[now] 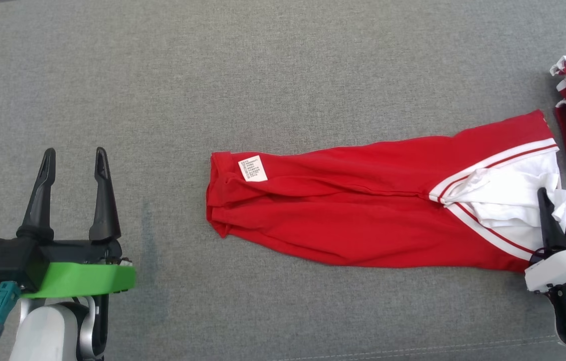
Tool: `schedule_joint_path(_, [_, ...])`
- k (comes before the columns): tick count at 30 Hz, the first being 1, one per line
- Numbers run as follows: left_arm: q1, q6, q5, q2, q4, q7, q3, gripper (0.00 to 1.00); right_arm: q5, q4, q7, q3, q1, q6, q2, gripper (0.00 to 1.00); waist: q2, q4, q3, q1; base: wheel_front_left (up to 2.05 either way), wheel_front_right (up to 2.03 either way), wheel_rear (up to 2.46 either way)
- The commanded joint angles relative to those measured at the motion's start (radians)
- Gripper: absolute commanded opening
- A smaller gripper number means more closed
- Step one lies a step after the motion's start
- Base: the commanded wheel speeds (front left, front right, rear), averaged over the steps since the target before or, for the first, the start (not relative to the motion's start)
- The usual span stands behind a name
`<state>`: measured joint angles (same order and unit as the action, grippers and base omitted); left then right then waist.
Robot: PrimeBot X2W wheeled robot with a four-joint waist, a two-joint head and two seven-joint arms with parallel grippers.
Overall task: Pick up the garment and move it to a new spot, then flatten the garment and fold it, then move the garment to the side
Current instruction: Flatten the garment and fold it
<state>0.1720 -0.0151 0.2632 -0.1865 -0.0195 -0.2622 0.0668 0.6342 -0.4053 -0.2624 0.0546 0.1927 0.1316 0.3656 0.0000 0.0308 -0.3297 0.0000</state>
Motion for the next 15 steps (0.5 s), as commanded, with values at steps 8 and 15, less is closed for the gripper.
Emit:
schedule_joint_path(8, [0.002, -0.008, -0.009, 0.001, 0.002, -0.003, -0.005, 1.00, -0.035, 0.100, -0.002, 0.029, 0.017, -0.001, 0.011, 0.00, 0.0000, -0.016, 0.005, 0.0000, 0.00, 0.00, 0.00])
schedule_joint_path(15, [-0.005, -0.012, -0.009, 0.001, 0.009, -0.003, 0.001, 1.00, -0.118, 0.302, 0.042, 0.147, 0.073, -0.001, -0.021, 0.00, 0.0000, -0.024, 0.022, 0.0000, 0.00, 0.00, 0.00])
